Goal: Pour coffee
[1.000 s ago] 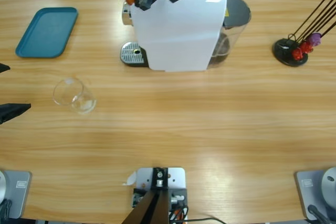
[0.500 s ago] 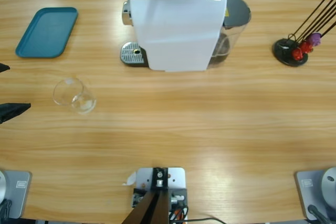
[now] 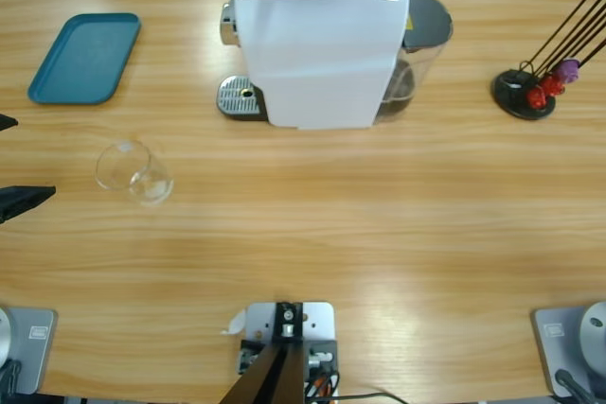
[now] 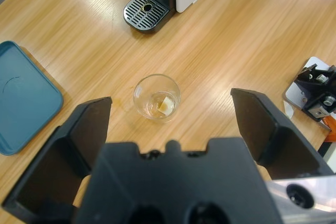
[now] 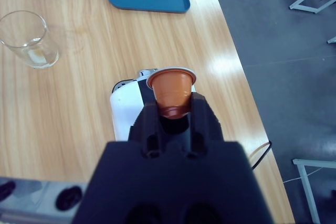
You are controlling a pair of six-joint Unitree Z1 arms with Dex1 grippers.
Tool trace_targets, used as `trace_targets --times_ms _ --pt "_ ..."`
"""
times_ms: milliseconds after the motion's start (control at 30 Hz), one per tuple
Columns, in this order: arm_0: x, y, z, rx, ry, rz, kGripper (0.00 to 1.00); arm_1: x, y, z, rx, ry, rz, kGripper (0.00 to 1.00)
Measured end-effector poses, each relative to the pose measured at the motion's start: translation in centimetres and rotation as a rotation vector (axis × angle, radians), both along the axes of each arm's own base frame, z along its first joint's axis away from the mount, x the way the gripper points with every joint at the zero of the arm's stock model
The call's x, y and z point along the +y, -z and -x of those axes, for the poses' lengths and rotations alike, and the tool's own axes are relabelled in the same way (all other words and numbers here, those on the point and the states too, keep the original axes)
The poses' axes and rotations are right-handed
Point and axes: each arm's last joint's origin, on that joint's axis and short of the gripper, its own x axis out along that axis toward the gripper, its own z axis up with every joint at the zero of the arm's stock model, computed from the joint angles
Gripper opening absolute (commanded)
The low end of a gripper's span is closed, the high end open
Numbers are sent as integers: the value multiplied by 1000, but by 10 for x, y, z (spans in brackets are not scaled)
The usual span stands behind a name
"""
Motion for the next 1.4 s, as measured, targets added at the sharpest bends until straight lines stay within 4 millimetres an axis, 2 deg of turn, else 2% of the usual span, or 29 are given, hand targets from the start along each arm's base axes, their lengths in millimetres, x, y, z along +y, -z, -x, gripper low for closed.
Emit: trace_targets --times_ms 233,533,900,933,967,1033,1133,1167,1400 --pt "0 0 0 0 0 0 991 -2 1 -2 1 5 4 20" --pt "0 1 0 2 0 -2 991 -5 16 0 42 -4 29 25" --pt "1 1 0 3 -8 -3 991 -4 18 -1 47 -6 30 44" --pt "1 1 0 3 -9 -3 991 -4 18 -1 46 -6 30 93" --pt "1 1 -1 3 -11 -3 991 -4 18 -1 46 -6 30 295" --pt "1 1 -1 3 -14 -3 991 -4 18 -1 46 -6 30 571" --pt "1 1 -1 3 -14 -3 991 -4 19 -3 47 -3 30 923" --pt "1 1 -1 3 -14 -3 991 -4 20 -4 48 -2 31 991" --pt "1 1 -1 3 -14 -3 991 -4 19 -8 39 11 29 1000"
